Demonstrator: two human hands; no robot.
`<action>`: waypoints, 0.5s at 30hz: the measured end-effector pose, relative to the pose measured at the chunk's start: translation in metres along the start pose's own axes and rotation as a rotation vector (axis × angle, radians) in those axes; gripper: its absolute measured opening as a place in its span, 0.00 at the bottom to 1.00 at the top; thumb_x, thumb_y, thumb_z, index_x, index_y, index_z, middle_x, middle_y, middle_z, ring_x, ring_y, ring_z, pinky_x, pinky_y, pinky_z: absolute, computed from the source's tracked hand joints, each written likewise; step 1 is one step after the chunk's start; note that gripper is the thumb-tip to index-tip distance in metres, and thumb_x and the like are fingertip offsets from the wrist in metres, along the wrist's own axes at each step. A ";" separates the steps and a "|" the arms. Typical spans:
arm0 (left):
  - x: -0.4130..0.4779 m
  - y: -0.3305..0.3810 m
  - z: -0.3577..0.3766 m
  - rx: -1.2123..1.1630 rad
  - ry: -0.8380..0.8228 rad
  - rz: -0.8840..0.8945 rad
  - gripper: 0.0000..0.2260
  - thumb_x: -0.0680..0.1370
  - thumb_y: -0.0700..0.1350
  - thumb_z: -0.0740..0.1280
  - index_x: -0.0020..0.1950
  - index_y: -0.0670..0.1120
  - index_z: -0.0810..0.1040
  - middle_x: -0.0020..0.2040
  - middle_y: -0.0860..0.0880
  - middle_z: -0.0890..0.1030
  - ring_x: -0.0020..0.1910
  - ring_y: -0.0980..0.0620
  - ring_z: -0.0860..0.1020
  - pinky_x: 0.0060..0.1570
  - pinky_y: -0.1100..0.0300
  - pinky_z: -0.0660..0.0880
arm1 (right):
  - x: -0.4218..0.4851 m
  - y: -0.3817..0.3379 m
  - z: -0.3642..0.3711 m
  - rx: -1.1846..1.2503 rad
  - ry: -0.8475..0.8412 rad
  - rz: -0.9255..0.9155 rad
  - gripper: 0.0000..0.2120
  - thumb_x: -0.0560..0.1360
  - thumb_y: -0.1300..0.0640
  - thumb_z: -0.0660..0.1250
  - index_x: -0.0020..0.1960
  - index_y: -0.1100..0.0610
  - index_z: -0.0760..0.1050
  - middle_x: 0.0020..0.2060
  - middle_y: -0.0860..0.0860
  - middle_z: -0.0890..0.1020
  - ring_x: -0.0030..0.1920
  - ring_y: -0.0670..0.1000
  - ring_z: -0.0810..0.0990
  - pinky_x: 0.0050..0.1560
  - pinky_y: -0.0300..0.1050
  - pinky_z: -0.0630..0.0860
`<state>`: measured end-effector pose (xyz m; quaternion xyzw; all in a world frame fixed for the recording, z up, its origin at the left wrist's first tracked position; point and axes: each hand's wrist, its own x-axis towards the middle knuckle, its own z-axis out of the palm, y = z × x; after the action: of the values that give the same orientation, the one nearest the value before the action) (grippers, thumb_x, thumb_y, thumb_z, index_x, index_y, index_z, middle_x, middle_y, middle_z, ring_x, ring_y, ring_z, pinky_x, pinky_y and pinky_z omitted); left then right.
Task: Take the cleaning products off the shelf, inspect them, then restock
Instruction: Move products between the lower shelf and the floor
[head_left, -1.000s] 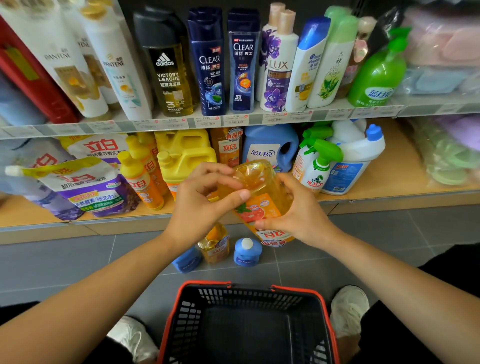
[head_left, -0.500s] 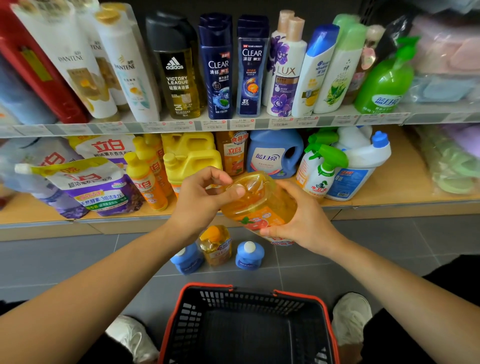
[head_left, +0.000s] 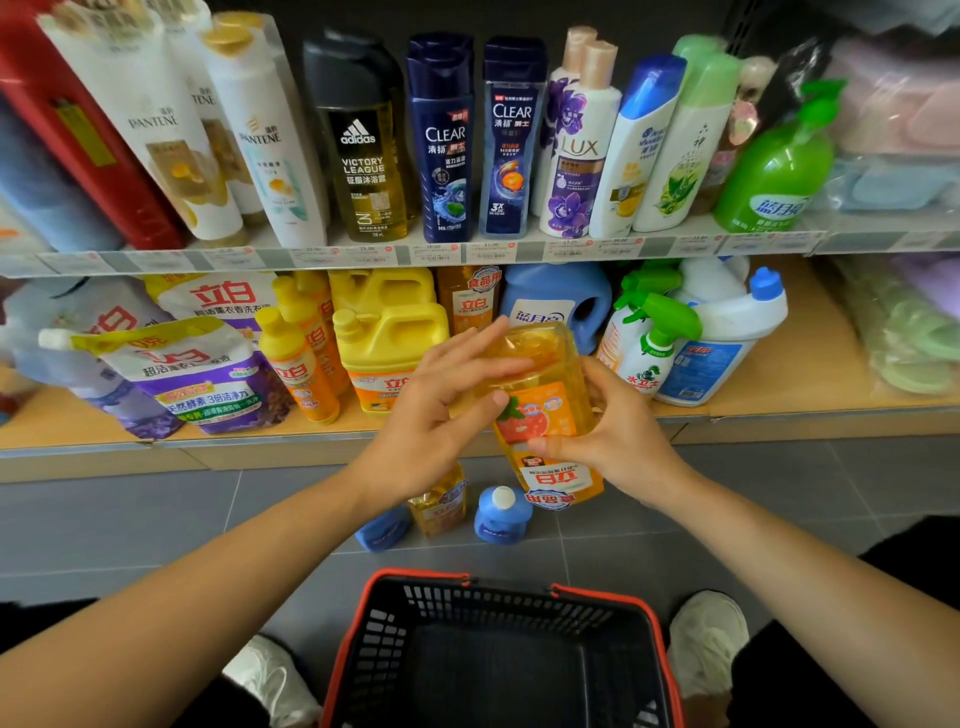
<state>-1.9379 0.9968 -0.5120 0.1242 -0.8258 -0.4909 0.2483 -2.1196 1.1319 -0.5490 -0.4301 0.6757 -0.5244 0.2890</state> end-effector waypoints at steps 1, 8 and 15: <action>0.000 -0.001 -0.002 0.076 -0.026 0.020 0.17 0.82 0.40 0.66 0.69 0.52 0.77 0.76 0.55 0.70 0.80 0.54 0.59 0.76 0.46 0.63 | -0.001 -0.001 0.000 -0.010 -0.004 -0.006 0.33 0.62 0.54 0.84 0.64 0.49 0.75 0.55 0.46 0.85 0.55 0.45 0.84 0.51 0.39 0.81; -0.002 0.000 -0.003 0.047 0.047 -0.048 0.14 0.79 0.42 0.70 0.64 0.55 0.80 0.65 0.56 0.80 0.76 0.57 0.67 0.68 0.47 0.74 | -0.004 0.001 0.002 0.021 -0.021 0.040 0.33 0.61 0.53 0.85 0.62 0.48 0.75 0.54 0.44 0.85 0.54 0.43 0.84 0.49 0.36 0.80; -0.016 -0.024 0.012 -0.034 0.289 -0.185 0.33 0.74 0.38 0.77 0.75 0.51 0.68 0.67 0.51 0.74 0.61 0.53 0.79 0.49 0.61 0.82 | -0.001 -0.002 -0.003 0.120 0.024 0.090 0.34 0.61 0.50 0.82 0.64 0.51 0.74 0.54 0.44 0.85 0.54 0.44 0.84 0.48 0.37 0.81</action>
<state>-1.9313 1.0011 -0.5426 0.2649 -0.7581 -0.5025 0.3204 -2.1211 1.1334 -0.5461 -0.3750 0.6652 -0.5555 0.3291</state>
